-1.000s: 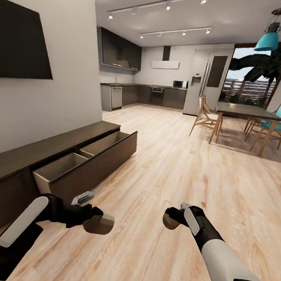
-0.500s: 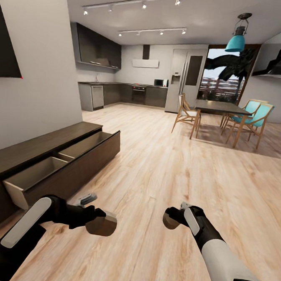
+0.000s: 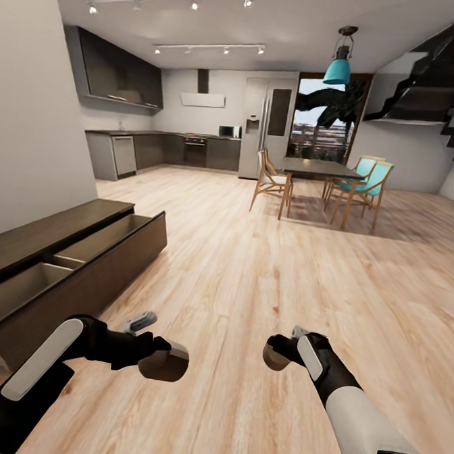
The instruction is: Place each of the two pumpkins and all three candles from the living room inside a cabinet in the living room (use any cabinet), then make sure every cabinet is closed, and position the cauldron so it is next to a table in the living room.
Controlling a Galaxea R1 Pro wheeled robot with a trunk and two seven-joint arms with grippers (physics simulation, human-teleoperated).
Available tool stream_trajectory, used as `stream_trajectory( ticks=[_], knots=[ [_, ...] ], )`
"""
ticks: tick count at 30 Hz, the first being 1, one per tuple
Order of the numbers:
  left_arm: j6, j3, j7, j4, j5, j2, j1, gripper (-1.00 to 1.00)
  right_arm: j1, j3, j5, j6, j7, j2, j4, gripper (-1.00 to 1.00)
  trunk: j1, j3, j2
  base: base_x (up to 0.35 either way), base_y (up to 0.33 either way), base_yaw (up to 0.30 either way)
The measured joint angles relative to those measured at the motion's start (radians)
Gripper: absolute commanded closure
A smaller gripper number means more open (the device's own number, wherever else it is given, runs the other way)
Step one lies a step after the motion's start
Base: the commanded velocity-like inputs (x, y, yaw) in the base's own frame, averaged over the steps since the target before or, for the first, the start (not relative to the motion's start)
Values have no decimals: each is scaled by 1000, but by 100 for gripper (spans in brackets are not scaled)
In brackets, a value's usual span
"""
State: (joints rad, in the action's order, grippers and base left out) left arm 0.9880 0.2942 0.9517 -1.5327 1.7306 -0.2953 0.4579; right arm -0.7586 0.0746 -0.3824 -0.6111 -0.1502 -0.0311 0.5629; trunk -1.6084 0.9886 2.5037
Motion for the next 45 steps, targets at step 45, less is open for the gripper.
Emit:
stream_trajectory(
  ticks=[45],
  knots=[
    [-1, -1, -2, 0, -44, 9, 0, 100, 0, 5, 0, 1, 0, 0, 1, 100, 1, -6, 0, 142, -123, -103]
  ],
)
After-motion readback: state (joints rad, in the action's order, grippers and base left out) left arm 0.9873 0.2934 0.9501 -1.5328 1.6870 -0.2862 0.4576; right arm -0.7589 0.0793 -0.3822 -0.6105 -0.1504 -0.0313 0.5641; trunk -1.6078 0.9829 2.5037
